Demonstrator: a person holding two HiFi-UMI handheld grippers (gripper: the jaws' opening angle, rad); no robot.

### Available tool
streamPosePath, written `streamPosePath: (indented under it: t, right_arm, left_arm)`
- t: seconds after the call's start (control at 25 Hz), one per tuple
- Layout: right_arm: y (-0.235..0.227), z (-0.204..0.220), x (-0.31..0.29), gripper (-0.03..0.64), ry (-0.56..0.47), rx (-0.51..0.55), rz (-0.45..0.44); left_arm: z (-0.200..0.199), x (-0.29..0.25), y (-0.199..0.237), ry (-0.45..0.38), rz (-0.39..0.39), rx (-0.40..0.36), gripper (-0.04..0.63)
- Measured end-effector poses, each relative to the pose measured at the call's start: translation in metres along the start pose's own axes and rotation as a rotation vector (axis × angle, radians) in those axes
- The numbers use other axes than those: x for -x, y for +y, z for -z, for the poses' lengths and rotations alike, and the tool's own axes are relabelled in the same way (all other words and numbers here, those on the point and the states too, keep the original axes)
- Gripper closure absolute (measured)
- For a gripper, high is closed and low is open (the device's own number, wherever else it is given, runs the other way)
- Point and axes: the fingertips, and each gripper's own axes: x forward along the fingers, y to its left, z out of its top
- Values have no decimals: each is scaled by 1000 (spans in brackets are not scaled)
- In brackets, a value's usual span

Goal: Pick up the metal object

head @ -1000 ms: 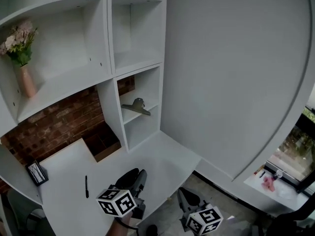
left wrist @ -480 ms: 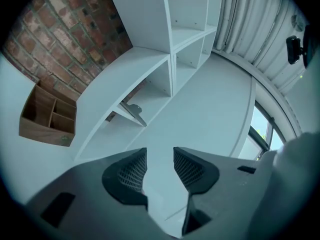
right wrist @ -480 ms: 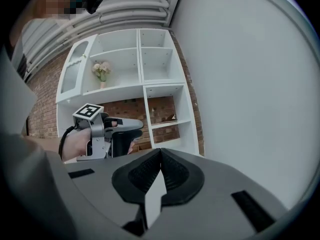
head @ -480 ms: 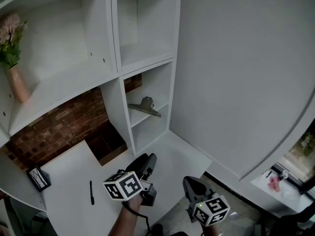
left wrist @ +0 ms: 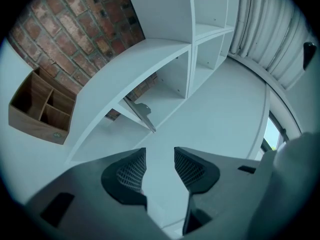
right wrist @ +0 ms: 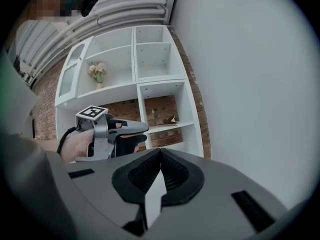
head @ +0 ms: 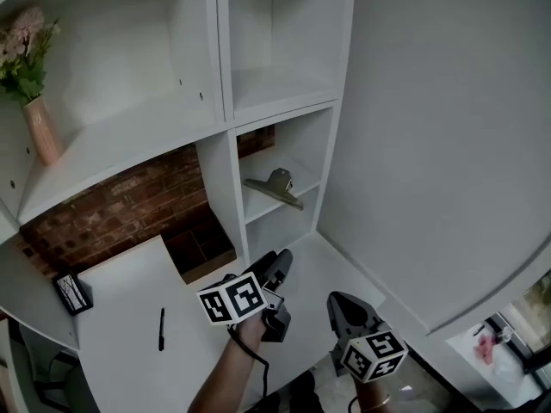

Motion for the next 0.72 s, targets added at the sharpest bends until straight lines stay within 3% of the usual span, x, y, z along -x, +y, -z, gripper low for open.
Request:
streamPosePath:
  t: [0.36, 0.72]
  right_arm:
    - [-40, -9, -47, 612, 39, 1, -110]
    - [-74, -8, -79, 612, 68, -15, -177]
  left_arm:
    - [-11, -56, 10, -66, -35, 114, 437]
    - [-26, -103, 22, -115, -79, 136, 437]
